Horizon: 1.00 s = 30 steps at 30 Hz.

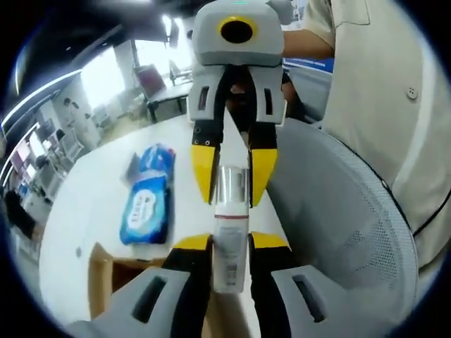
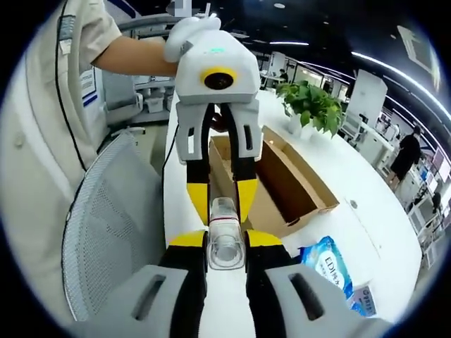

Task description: Operate the shoe box by opening the lid, removing the specified soft item, and placing it in the target area until the item is outside and the box remains undamaged.

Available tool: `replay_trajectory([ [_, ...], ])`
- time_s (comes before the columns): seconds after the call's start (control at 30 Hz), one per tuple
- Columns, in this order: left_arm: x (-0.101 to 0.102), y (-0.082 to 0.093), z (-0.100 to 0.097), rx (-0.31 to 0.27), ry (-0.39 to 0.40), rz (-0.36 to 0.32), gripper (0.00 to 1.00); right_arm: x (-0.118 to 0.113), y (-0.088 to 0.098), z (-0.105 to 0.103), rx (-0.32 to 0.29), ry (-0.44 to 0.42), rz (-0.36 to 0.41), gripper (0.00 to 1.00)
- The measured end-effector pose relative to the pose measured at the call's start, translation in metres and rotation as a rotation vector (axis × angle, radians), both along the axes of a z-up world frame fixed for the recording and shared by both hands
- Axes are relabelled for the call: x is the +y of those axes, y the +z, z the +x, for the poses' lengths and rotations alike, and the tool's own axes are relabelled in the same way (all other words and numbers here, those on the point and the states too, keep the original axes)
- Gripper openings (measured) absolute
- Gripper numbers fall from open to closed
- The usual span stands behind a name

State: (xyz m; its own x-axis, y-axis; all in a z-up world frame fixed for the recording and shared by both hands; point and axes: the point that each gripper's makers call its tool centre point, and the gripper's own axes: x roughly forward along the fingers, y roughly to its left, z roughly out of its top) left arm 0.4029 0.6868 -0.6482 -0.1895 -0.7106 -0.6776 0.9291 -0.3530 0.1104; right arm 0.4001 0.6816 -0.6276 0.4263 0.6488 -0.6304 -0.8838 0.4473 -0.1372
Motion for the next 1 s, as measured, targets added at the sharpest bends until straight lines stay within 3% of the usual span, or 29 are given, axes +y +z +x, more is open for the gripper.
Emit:
replay_trajectory([
  [0.53, 0.015, 0.008, 0.032, 0.049, 0.269, -0.074, 0.37, -0.023, 0.006, 0.025, -0.02, 0.029, -0.074, 0.16],
  [0.7, 0.024, 0.014, 0.044, 0.067, 0.379, -0.124, 0.42, -0.036, 0.009, 0.04, -0.03, 0.041, -0.112, 0.17],
  [1.0, 0.049, 0.018, 0.063, 0.076, 0.528, -0.151, 0.56, -0.07, 0.016, 0.075, -0.052, 0.061, -0.196, 0.17],
])
